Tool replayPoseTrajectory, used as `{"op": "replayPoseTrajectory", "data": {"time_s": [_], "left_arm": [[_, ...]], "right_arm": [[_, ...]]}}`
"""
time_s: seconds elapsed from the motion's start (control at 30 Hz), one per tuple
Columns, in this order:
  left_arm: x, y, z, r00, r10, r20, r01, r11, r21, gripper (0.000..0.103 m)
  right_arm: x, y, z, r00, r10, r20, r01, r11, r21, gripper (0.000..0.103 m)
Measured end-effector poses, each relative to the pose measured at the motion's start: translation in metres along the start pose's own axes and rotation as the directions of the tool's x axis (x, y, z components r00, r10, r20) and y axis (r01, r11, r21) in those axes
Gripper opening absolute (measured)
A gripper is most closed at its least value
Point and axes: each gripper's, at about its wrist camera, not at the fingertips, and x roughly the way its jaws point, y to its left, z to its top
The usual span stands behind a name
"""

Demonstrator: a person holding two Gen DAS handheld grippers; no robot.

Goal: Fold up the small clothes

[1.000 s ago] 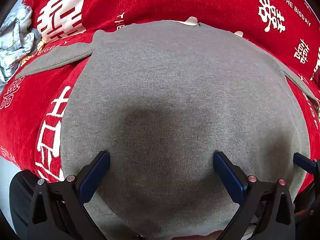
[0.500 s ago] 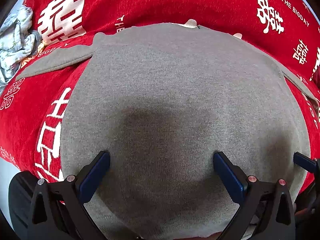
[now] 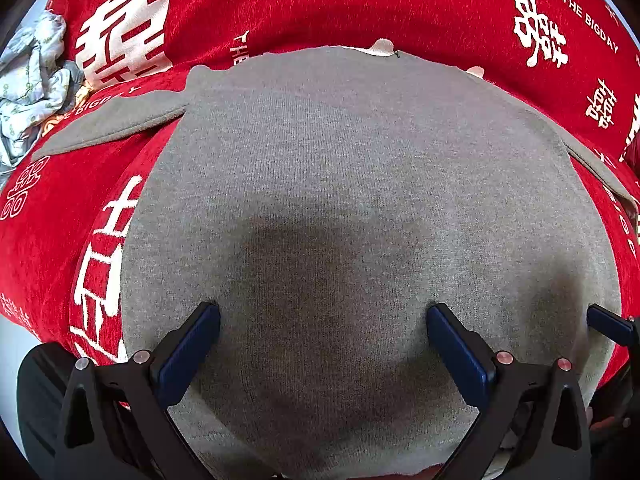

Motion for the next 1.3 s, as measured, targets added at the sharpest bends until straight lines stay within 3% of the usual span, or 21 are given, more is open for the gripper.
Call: {"op": "replayPoseTrajectory", "data": {"time_s": [1.3], "left_arm": [[-0.0017, -0.0026, 0.0008, 1.000, 0.009, 0.015, -0.009, 1.000, 0.003, 0.103]], "right_arm": [[0.0018, 0.0022, 0.0022, 1.000, -0.011, -0.003, 0.011, 1.000, -0.007, 0.103]]}}
